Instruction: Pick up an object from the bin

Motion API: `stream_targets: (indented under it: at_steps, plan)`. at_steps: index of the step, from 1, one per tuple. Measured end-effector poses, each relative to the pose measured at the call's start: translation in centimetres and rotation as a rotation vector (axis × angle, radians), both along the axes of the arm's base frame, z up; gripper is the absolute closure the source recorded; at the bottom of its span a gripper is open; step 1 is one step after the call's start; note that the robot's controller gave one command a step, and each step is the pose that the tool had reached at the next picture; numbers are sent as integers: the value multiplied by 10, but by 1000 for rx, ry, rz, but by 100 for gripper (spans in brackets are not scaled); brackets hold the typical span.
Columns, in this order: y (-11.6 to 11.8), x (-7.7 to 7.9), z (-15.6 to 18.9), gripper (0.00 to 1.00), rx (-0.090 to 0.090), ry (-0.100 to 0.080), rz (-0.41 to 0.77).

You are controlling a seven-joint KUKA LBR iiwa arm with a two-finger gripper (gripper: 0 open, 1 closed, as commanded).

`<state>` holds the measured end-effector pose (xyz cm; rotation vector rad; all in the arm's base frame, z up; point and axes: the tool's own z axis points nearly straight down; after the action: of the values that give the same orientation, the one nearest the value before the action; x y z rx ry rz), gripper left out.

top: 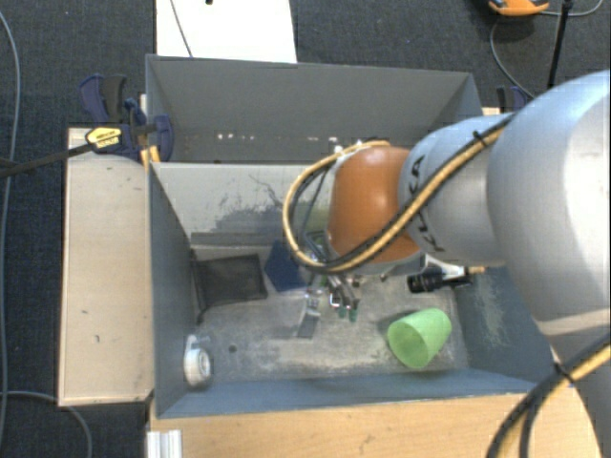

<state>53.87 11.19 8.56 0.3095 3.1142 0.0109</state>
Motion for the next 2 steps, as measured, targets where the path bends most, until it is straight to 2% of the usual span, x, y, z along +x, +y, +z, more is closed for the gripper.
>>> stream_targets:
  at_steps: [1, 2]
  plan:
    - [2, -1, -4, 0, -6, -3, 215]
    - [12, 14, -12, 100, 5, -2, -174]
